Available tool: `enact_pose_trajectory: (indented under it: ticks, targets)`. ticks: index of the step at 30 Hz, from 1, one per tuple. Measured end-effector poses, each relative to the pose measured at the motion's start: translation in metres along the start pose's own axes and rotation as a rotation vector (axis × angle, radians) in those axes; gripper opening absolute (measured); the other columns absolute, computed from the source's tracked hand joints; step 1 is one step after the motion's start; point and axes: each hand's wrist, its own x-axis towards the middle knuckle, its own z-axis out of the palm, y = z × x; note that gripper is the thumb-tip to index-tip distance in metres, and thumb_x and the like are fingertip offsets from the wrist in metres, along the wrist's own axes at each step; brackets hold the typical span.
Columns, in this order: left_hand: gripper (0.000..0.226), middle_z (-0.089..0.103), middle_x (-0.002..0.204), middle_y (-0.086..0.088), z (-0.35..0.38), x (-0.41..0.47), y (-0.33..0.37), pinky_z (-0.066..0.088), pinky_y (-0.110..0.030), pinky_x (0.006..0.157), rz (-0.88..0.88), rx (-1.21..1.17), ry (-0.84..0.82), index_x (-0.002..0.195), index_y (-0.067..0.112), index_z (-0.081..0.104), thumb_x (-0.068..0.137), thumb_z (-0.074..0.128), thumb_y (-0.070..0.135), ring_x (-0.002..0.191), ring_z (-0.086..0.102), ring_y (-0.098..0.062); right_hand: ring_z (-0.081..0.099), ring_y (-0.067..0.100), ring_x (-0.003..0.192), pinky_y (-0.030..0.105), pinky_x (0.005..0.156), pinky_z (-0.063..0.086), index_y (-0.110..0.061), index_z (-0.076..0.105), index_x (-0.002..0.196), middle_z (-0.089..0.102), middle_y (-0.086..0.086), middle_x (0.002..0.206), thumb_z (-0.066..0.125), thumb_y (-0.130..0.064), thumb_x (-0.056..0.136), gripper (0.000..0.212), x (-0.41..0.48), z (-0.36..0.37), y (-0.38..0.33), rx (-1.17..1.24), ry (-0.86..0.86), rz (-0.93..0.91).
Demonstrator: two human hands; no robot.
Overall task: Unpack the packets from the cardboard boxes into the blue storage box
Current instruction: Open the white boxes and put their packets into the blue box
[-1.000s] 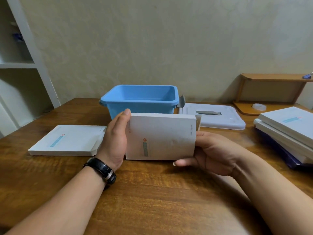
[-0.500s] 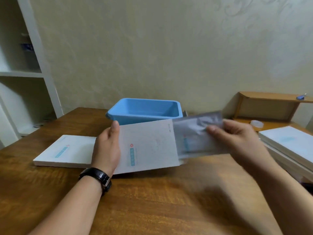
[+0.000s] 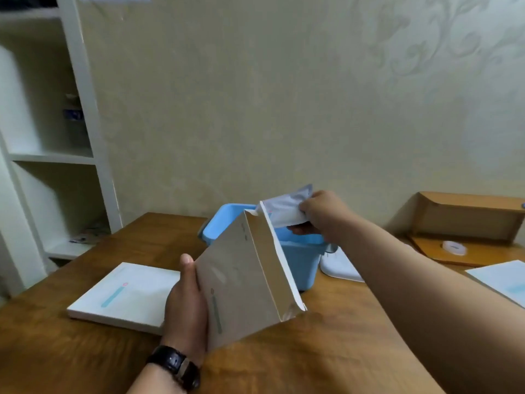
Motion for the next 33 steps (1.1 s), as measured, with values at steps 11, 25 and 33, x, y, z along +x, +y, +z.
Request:
enact_pose_trajectory:
  ticks: [11,25,33]
  targets:
    - [0.070,0.076,0.099,-0.013,-0.005,0.009,-0.003,0.055,-0.052,0.098,-0.001,-0.080,0.030,0.094,0.017,0.070,0.100,0.032,0.076,0.097,0.070,-0.035,0.073,0.044,0.116,0.051,0.098,0.063,-0.004,0.062,0.099,0.073,0.024,0.118,0.063,-0.010,0.097,0.006,0.022,0.032,0.010,-0.397,-0.067,-0.026]
    - [0.068,0.079,0.087,-0.005,0.005,-0.001,-0.006,0.057,-0.049,0.093,0.075,-0.032,0.011,0.089,0.023,0.072,0.099,0.035,0.079,0.094,0.071,-0.030,0.079,0.024,0.096,0.040,0.087,0.064,-0.013,0.081,0.103,0.082,0.010,0.099,0.059,-0.037,0.108,0.033,-0.119,-0.047,0.063,0.102,-0.101,-0.428]
    - [0.065,0.080,0.093,-0.003,0.014,-0.008,-0.013,0.057,-0.038,0.075,0.159,0.131,-0.036,0.101,0.031,0.072,0.101,0.025,0.076,0.092,0.075,-0.027,0.075,0.031,0.106,0.035,0.080,0.061,-0.030,0.080,0.118,0.080,0.003,0.119,0.060,-0.050,0.097,0.035,-0.150,-0.045,0.106,0.161,-0.402,-0.352]
